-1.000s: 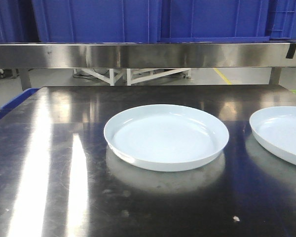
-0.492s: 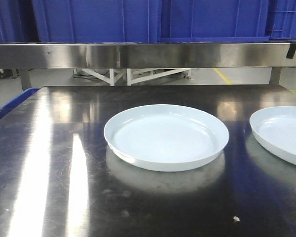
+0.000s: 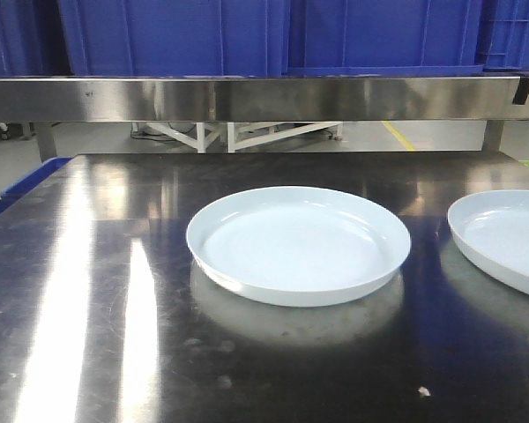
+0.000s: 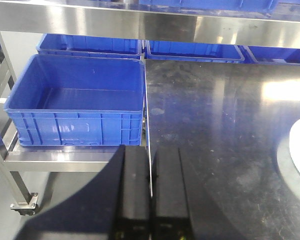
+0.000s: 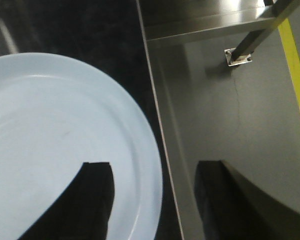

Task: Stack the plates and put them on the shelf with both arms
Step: 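Open the left gripper and withdraw it upward from the plate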

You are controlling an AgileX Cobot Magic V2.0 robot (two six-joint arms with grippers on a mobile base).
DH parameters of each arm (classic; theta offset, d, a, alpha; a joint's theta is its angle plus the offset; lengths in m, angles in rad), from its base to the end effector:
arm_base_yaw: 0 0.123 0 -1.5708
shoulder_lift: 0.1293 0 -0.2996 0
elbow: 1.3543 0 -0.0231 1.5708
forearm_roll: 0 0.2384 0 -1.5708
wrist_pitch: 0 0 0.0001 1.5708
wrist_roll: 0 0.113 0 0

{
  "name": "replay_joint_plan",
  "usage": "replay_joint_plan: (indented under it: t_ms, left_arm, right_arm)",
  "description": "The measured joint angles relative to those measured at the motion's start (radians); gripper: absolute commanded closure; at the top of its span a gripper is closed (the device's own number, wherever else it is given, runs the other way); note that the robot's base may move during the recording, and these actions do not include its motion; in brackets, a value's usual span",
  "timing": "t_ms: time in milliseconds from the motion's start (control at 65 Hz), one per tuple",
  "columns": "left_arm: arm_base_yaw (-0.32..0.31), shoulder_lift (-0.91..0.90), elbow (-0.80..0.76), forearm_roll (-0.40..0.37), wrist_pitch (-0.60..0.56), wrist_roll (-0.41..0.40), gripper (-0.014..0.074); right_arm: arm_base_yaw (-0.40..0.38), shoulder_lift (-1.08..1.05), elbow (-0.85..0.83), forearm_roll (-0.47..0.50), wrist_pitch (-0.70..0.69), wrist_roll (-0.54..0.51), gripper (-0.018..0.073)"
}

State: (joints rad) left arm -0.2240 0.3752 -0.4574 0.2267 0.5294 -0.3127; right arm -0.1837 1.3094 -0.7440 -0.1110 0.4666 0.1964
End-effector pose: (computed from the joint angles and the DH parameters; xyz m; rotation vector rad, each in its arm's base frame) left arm 0.0753 -0.0040 0.2923 0.0270 1.9189 -0.1197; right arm 0.2439 -0.0510 0.2394 0.3721 2.4865 -0.0980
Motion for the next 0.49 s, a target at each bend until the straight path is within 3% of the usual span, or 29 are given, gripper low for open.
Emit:
replay_joint_plan:
  t_ms: [400,492]
  left_arm:
    - [0.000,0.000,0.000,0.000,0.000,-0.002,0.0513]
    - [0.000,0.000,0.000,0.000,0.000,-0.002,0.0513]
  right_arm:
    - [-0.032,0.158,-0.005,-0.002,-0.078,0.000,0.0093]
    - [-0.032,0.179,-0.005,-0.002,-0.092,0.000,0.0168]
